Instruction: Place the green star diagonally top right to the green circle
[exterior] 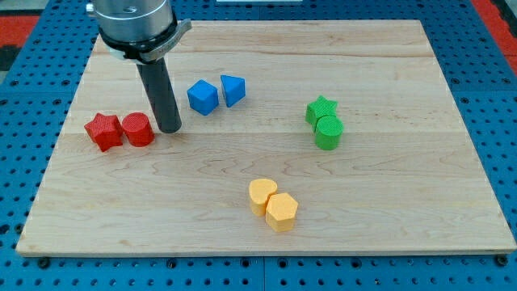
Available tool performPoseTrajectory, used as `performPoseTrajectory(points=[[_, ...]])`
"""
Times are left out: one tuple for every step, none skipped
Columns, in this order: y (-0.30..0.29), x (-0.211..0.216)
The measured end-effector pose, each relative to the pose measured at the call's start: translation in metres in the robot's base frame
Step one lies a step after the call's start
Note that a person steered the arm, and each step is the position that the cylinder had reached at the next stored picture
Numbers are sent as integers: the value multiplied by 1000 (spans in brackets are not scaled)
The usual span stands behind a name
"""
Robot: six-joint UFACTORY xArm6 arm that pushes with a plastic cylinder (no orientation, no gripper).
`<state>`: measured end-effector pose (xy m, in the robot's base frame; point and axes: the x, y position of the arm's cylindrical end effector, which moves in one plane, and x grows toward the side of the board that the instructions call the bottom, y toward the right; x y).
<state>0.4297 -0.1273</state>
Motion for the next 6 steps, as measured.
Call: performPoseTrajectory(points=[[6,-3],[10,-6],[106,-26],[213,-28],[236,-22],[265,4]])
